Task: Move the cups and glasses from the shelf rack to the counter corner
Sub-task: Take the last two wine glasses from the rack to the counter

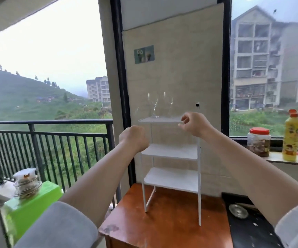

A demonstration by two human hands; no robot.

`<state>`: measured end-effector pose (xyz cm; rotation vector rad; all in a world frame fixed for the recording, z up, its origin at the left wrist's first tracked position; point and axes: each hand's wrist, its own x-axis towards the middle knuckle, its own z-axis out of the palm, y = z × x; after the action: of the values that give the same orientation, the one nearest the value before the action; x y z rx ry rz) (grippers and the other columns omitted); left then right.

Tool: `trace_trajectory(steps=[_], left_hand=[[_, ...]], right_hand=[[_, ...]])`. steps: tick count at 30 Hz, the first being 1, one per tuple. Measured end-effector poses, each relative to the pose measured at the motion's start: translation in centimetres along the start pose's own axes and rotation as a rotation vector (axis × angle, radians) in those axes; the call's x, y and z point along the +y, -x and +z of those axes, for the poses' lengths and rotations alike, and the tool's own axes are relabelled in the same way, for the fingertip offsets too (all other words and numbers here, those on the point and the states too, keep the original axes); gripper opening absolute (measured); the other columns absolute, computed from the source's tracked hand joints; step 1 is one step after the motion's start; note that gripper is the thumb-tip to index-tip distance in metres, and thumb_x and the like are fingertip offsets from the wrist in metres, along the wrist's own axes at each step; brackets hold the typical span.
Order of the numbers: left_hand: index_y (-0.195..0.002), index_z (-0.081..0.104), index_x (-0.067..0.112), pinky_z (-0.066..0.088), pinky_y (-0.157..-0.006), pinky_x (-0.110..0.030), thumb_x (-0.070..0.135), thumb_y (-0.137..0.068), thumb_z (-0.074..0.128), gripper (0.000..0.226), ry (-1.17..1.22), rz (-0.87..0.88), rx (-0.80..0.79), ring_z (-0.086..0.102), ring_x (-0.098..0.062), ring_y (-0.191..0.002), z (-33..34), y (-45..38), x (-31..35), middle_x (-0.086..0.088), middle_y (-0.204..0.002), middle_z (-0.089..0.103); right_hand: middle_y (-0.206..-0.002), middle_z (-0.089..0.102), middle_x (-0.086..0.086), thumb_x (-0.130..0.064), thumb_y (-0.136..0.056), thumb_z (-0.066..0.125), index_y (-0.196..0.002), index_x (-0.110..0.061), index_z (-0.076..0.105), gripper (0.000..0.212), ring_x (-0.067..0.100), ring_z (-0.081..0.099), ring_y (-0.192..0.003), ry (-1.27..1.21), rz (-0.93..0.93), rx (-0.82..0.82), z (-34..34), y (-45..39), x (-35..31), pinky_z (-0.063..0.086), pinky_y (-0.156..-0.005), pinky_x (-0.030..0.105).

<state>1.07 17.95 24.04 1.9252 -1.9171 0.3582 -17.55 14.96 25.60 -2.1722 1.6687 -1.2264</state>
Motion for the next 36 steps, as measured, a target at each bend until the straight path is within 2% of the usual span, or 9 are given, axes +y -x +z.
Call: trace_trajectory(steps=[6, 10, 13, 15, 18, 21, 25, 30, 36], left_hand=[[-0.119, 0.052, 0.005, 0.035, -0.071, -0.028, 0.018, -0.083, 0.052, 0.038, 0.278, 0.021, 0.038, 0.053, -0.026, -0.101, 4.2, -8.8, -1.1, -0.012, -0.122, 0.057], [-0.129, 0.045, 0.007, 0.042, -0.085, -0.031, 0.021, -0.084, 0.053, 0.048, 0.461, 0.01, 0.009, 0.051, -0.029, -0.116, 7.0, -15.1, -0.8, -0.013, -0.129, 0.054], [-0.131, 0.043, 0.006, 0.043, -0.091, -0.031, 0.022, -0.086, 0.053, 0.049, 0.564, -0.011, -0.002, 0.05, -0.029, -0.117, 8.6, -19.8, -0.9, -0.014, -0.13, 0.052], [-0.129, 0.043, 0.007, 0.044, -0.088, -0.031, 0.024, -0.086, 0.054, 0.048, 0.618, -0.036, -0.01, 0.052, -0.028, -0.113, 9.6, -22.4, -1.1, -0.012, -0.127, 0.053], [-0.129, 0.043, 0.006, 0.042, -0.077, -0.028, 0.024, -0.086, 0.055, 0.049, 0.667, -0.046, -0.036, 0.054, -0.029, -0.109, 10.7, -26.0, -1.0, -0.013, -0.122, 0.056], [-0.128, 0.044, 0.005, 0.04, -0.076, -0.027, 0.02, -0.085, 0.056, 0.047, 0.769, -0.053, -0.092, 0.056, -0.028, -0.098, 10.9, -29.0, -0.5, -0.012, -0.11, 0.059], [-0.129, 0.041, 0.003, 0.033, -0.053, -0.025, 0.003, -0.086, 0.05, 0.044, 1.0, -0.122, -0.175, 0.043, -0.018, -0.062, 12.0, -32.0, 0.1, -0.006, -0.073, 0.044], [-0.085, 0.047, 0.005, 0.029, -0.047, -0.021, -0.008, -0.085, 0.047, 0.013, 1.172, -0.176, -0.171, 0.035, -0.013, -0.055, 13.3, -34.2, 0.2, -0.006, -0.071, 0.039], [-0.061, 0.049, 0.01, 0.025, -0.042, -0.02, -0.005, -0.08, 0.06, 0.026, 1.463, -0.058, -0.307, 0.039, -0.006, -0.029, 11.7, -32.9, 0.8, 0.007, -0.028, 0.044]], right_hand=[[-0.106, 0.068, 0.015, -0.018, -0.083, 0.059, -0.104, 0.0, 0.062, 0.027, 0.025, 0.057, -0.09, -0.036, 0.028, 0.105, 4.5, -7.6, 1.5, 0.041, -0.077, 0.027], [-0.114, 0.064, 0.017, -0.019, -0.085, 0.059, -0.11, 0.001, 0.06, 0.032, 0.028, 0.057, -0.102, -0.077, 0.1, 0.116, 6.2, -13.9, 2.9, 0.043, -0.085, 0.031], [-0.092, 0.061, 0.018, -0.015, -0.084, 0.059, -0.098, 0.007, 0.062, 0.025, 0.022, 0.048, -0.077, -0.172, 0.202, 0.097, 7.4, -18.5, 3.8, 0.039, -0.068, 0.028], [-0.06, 0.044, 0.008, -0.012, -0.085, 0.058, -0.059, 0.0, 0.051, 0.029, 0.018, 0.036, -0.055, -0.18, 0.277, 0.073, 8.1, -21.3, 4.0, 0.032, -0.05, 0.025], [-0.052, 0.03, 0.003, -0.006, -0.084, 0.055, -0.051, -0.013, 0.034, 0.039, 0.013, 0.025, -0.044, -0.318, 0.413, 0.061, 9.3, -24.8, 4.3, 0.023, -0.028, 0.014], [-0.055, 0.024, 0.004, -0.004, -0.085, 0.051, -0.056, -0.012, 0.035, 0.034, 0.013, 0.021, -0.045, -0.54, 0.53, -0.001, 10.4, -26.7, 4.6, 0.023, -0.043, 0.019], [-0.063, 0.045, 0.008, 0.0, -0.087, 0.046, -0.065, -0.003, 0.047, 0.023, 0.02, 0.047, -0.057, -0.689, 0.533, 0.05, 12.2, -28.5, 4.7, 0.042, -0.05, 0.019], [-0.031, 0.047, -0.001, -0.003, -0.091, 0.032, -0.062, -0.014, 0.043, 0.033, 0.005, 0.04, -0.016, -0.798, 0.551, 0.1, 12.5, -28.7, 4.7, 0.019, -0.045, 0.016], [-0.051, 0.029, 0.001, 0.01, -0.081, 0.036, -0.057, -0.015, 0.037, 0.034, 0.009, 0.029, -0.037, -0.92, 0.486, 0.228, 11.5, -25.0, 3.7, 0.024, -0.034, 0.015]])
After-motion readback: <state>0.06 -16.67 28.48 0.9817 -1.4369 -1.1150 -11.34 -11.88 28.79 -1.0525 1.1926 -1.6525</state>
